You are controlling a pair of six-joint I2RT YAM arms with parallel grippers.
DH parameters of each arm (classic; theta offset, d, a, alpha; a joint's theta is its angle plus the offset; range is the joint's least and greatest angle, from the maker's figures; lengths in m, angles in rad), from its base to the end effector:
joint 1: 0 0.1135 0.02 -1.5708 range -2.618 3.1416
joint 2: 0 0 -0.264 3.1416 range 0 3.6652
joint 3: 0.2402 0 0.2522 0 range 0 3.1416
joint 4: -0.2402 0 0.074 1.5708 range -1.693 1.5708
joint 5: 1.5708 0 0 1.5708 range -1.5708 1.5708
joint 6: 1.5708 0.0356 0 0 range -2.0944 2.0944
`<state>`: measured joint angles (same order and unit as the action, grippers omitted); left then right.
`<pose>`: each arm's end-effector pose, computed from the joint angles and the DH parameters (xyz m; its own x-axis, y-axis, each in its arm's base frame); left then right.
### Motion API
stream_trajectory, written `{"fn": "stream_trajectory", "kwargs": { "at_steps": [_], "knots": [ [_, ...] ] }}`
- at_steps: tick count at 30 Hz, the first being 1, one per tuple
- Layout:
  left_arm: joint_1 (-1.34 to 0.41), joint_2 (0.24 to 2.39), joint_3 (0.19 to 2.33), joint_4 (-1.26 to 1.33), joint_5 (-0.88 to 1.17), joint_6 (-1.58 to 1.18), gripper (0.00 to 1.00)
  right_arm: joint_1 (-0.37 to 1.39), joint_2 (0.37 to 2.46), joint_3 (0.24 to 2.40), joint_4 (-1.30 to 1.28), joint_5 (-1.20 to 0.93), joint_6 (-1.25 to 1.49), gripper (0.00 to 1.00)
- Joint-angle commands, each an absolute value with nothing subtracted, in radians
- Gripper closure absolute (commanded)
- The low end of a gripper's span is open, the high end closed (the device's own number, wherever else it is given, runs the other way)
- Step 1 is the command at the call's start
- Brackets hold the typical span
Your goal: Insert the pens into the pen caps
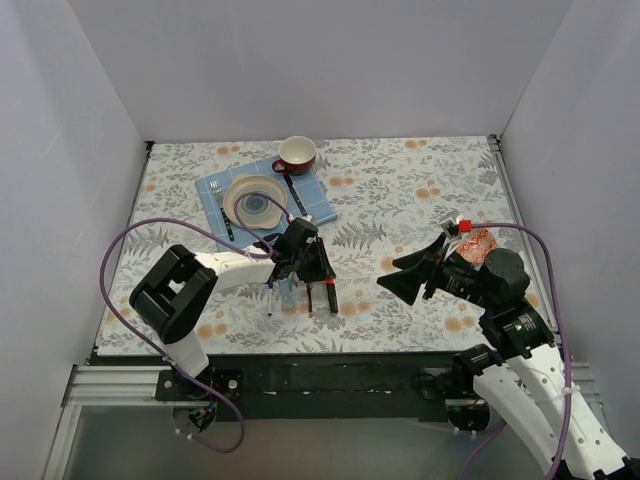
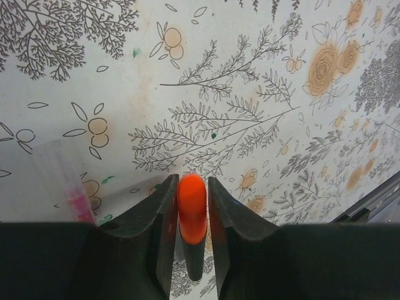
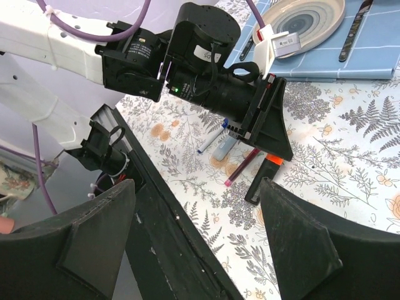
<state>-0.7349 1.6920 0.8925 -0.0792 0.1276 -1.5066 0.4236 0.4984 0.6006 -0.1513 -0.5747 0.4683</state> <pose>0.2458 -0.2283 0.1576 -0.7605 -0.6469 0.0568 -0.5235 0.5589 -0.6431 0.1100 0.0708 0.3193 -0.4191 0.2267 -0.8792 -0.7293 0.4928 0.4746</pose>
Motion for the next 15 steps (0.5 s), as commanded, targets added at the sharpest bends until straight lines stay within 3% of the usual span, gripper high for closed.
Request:
{"fn": "stream_trajectory", "kwargs": {
  "at_steps": [1,6,10,11,12,15],
  "knots": [
    [-0.729,1.687,0.919,-0.119,0.084,-1.493,0.74,0.423,0.483,0.653,-0.173,-0.54,0.453,0.14],
    [-0.729,1.646,0.926,-0.124,0.11,-1.499,0.51,0.423,0.506,0.684,-0.235,-0.465,0.449,0.13],
    [-0.729,1.531,0.953,-0.155,0.101,-1.444,0.42,0.425,0.548,0.733,-0.297,-0.402,0.454,0.1],
    [-0.729,1.491,0.954,-0.158,0.106,-1.427,0.36,0.423,0.557,0.745,-0.329,-0.372,0.454,0.08],
    [-0.729,1.456,0.956,-0.161,0.11,-1.408,0.21,0.423,0.569,0.758,-0.348,-0.353,0.454,0.07],
    [-0.729,1.294,0.957,-0.172,0.127,-1.315,0.03,0.425,0.586,0.805,-0.408,-0.259,0.448,0.06]
  ]
}}
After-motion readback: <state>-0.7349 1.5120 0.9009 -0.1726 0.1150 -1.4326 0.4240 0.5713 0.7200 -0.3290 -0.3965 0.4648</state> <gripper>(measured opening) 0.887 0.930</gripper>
